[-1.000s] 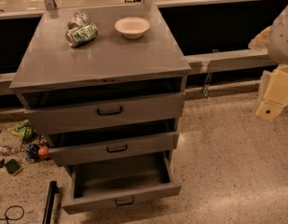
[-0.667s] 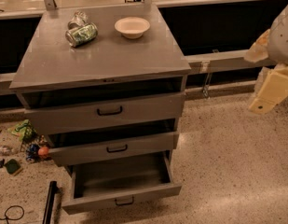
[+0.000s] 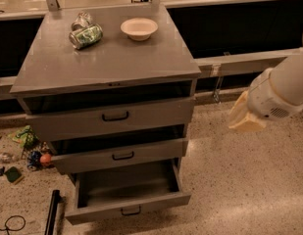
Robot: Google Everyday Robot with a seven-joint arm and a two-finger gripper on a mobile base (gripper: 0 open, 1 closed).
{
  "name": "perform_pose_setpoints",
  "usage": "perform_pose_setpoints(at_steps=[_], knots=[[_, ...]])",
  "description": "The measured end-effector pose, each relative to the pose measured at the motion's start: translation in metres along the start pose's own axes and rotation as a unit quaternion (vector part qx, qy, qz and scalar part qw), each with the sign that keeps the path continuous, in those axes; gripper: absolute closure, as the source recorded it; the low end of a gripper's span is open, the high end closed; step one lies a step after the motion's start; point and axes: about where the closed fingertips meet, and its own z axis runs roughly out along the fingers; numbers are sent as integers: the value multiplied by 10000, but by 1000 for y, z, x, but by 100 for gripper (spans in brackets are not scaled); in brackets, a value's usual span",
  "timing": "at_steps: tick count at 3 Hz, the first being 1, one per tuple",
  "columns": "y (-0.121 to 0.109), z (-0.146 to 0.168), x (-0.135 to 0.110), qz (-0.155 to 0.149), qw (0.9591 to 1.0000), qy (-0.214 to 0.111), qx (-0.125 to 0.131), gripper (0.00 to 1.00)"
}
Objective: Close bottom drawer
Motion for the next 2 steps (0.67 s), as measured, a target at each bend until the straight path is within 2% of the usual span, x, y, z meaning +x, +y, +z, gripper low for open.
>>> perform_pose_setpoints(at_steps=[1, 2], knots=[[2, 95, 8, -334, 9987, -275, -280, 93], [2, 119, 13, -291, 9983, -349, -364, 100]])
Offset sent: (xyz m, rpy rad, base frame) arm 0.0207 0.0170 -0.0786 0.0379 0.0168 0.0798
